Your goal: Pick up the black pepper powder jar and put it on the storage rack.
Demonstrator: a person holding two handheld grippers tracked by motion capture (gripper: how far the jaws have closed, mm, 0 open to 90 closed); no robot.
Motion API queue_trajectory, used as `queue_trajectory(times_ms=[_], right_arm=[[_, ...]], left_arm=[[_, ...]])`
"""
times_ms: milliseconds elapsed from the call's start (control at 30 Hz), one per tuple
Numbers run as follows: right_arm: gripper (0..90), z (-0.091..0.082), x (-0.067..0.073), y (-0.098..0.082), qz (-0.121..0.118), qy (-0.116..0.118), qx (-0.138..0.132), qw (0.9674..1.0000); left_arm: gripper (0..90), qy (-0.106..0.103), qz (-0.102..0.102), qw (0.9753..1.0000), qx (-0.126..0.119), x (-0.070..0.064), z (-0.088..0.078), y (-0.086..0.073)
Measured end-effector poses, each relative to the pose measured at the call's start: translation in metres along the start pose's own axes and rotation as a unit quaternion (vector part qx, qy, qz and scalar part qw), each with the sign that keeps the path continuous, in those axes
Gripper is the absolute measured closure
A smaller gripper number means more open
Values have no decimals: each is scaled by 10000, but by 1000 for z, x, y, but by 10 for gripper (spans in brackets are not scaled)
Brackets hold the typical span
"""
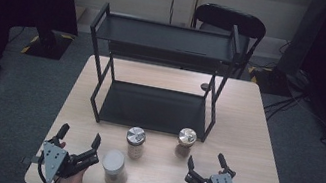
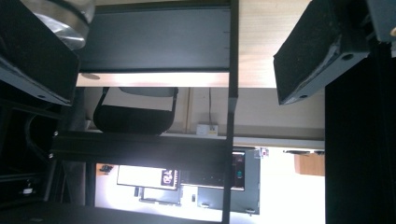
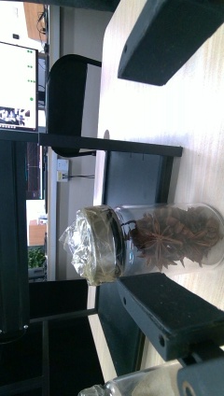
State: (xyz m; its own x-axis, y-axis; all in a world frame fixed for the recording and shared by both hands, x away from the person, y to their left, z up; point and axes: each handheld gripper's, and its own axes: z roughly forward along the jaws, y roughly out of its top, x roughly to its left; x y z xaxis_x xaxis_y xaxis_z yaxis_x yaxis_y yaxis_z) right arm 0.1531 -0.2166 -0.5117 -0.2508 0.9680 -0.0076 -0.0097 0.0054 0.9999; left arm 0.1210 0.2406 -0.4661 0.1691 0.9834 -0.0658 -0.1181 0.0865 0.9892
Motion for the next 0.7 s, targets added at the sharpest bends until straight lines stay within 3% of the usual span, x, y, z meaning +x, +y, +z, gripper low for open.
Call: queue_trajectory(times_ms=[167,367,700], right_arm=[[18,0,0,0,3,-6,5,10000],[18,0,0,0,-3,-1,2,10000],[22,0,0,0,-4,12,7,10000]], left_arm=[[0,-53,-95,9999,-112,-3,-9,7],[0,-152,-378,9992,5,1,-17,16],[0,-451,-194,9988,31,-3,-23,14]])
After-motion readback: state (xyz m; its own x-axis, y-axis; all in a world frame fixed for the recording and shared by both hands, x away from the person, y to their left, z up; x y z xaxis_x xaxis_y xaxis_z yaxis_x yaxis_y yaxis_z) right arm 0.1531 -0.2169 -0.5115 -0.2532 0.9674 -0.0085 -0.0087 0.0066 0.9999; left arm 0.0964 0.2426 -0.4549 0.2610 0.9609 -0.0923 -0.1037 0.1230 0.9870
